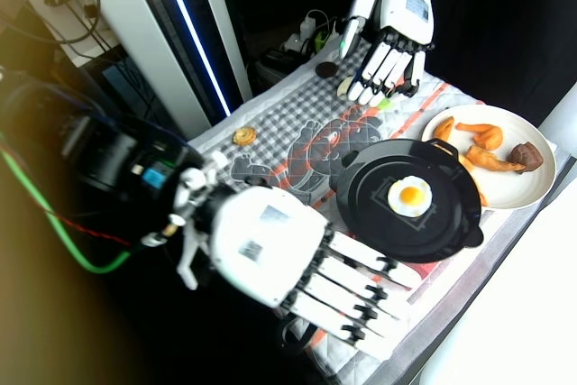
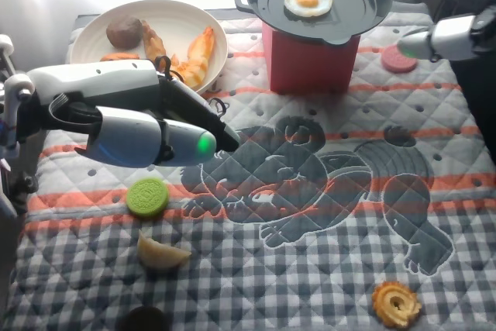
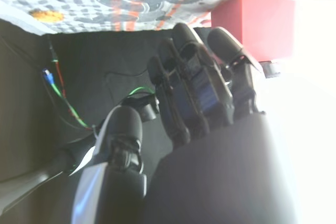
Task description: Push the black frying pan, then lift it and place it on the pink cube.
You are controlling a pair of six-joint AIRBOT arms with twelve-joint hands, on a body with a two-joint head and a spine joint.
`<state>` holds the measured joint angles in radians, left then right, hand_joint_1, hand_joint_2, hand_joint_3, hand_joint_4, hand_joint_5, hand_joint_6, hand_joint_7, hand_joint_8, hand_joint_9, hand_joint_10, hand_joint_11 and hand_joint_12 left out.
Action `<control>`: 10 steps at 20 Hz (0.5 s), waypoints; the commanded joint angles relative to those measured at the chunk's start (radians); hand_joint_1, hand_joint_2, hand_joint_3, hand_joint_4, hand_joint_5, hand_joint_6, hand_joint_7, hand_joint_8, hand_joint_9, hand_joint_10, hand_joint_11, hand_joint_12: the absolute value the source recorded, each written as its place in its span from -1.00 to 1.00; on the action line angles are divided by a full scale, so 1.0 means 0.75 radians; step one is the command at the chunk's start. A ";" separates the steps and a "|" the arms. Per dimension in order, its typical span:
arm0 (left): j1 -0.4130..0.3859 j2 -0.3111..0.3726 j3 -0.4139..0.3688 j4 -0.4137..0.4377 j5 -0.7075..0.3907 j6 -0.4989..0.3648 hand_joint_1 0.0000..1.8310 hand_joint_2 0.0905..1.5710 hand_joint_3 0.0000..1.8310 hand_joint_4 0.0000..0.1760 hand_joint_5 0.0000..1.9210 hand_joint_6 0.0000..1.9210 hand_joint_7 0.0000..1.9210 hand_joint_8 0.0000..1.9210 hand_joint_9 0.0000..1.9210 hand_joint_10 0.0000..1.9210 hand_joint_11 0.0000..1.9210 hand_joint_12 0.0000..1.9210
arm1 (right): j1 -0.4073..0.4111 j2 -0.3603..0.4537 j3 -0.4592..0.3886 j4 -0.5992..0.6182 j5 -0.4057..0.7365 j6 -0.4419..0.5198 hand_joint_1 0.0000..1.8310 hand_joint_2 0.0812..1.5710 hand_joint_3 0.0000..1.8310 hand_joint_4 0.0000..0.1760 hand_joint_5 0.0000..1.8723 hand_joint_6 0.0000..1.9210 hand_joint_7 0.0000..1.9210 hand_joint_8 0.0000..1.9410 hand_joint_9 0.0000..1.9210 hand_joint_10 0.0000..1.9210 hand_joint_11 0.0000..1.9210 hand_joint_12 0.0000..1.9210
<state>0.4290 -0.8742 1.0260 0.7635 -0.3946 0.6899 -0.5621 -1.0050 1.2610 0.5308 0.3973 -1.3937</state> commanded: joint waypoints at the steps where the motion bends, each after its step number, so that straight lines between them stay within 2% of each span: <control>1: -0.010 0.016 -0.003 -0.049 -0.108 -0.005 -0.78 0.80 -1.00 -1.00 -0.24 -0.99 -0.23 -1.00 -0.38 -0.76 -1.00 0.35 | 0.010 0.023 -0.022 -0.020 0.196 -0.011 -0.34 0.35 -1.00 -0.08 -1.00 -1.00 -1.00 -1.00 -1.00 -1.00 -0.96 -0.98; 2: -0.004 0.023 -0.006 -0.051 -0.109 -0.005 -0.81 0.81 -1.00 -0.99 -0.27 -1.00 -0.26 -1.00 -0.40 -0.76 -1.00 0.33 | -0.006 0.073 -0.079 -0.036 0.242 -0.014 -0.36 0.36 -1.00 0.16 -1.00 -1.00 -1.00 -1.00 -1.00 -1.00 -0.97 -0.98; 3: -0.004 0.031 -0.011 -0.051 -0.109 -0.005 -0.77 0.81 -1.00 -0.89 -0.28 -1.00 -0.27 -1.00 -0.42 -0.75 -1.00 0.31 | -0.021 0.110 -0.122 -0.048 0.276 -0.014 -0.37 0.36 -1.00 0.35 -1.00 -1.00 -1.00 -1.00 -1.00 -1.00 -1.00 -0.98; 4: -0.004 0.044 -0.020 -0.051 -0.109 -0.005 -0.74 0.80 -1.00 -0.91 -0.27 -1.00 -0.27 -1.00 -0.43 -0.74 -1.00 0.34 | -0.040 0.159 -0.181 -0.071 0.328 -0.013 -0.38 0.39 -1.00 0.20 -1.00 -1.00 -1.00 -1.00 -1.00 -1.00 -1.00 -1.00; 5: -0.004 0.055 -0.027 -0.051 -0.109 -0.005 -0.73 0.80 -1.00 -0.82 -0.29 -1.00 -0.29 -1.00 -0.48 -0.68 -1.00 0.33 | -0.055 0.195 -0.226 -0.088 0.364 -0.013 -0.38 0.39 -1.00 -0.34 -1.00 -1.00 -1.00 -1.00 -1.00 -1.00 -0.97 -0.99; 6: -0.005 0.073 -0.039 -0.051 -0.110 -0.005 -0.74 0.80 -1.00 -0.65 -0.29 -1.00 -0.30 -1.00 -0.49 -0.67 -1.00 0.32 | -0.083 0.260 -0.300 -0.130 0.418 -0.013 -0.37 0.39 -1.00 -0.60 -1.00 -1.00 -1.00 -1.00 -1.00 -1.00 -1.00 -1.00; 7: -0.006 0.083 -0.044 -0.053 -0.111 -0.005 -0.80 0.81 -0.99 -0.42 -0.34 -1.00 -0.35 -1.00 -0.52 -0.67 -1.00 0.32 | -0.102 0.298 -0.344 -0.151 0.452 -0.013 -0.35 0.38 -1.00 -0.23 -1.00 -1.00 -1.00 -1.00 -1.00 -1.00 -1.00 -1.00; 8: -0.007 0.100 -0.051 -0.080 -0.118 -0.005 -0.75 0.79 -1.00 -0.34 -0.38 -1.00 -0.38 -1.00 -0.55 -0.67 -1.00 0.36 | -0.141 0.360 -0.414 -0.169 0.520 -0.013 -0.37 0.37 -1.00 0.07 -1.00 -1.00 -1.00 -1.00 -1.00 -1.00 -1.00 -1.00; 9: -0.003 0.112 -0.057 -0.124 -0.134 -0.005 -0.70 0.77 -1.00 -0.16 -0.41 -1.00 -0.40 -1.00 -0.57 -0.67 -1.00 0.38 | -0.177 0.411 -0.469 -0.199 0.587 0.002 -0.39 0.37 -1.00 0.38 -1.00 -1.00 -1.00 -1.00 -1.00 -1.00 -1.00 -1.00; 10: 0.003 0.120 -0.061 -0.164 -0.150 -0.005 -0.61 0.73 -1.00 -0.46 -0.40 -0.99 -0.38 -1.00 -0.58 -0.60 -1.00 0.48 | -0.204 0.447 -0.502 -0.221 0.632 0.022 -0.41 0.38 -1.00 0.39 -1.00 -1.00 -1.00 -1.00 -1.00 -1.00 -1.00 -1.00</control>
<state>0.4412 -0.7887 0.9825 0.6575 -0.4129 0.6903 -0.7361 -0.6605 0.8688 0.3710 0.7219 -1.3716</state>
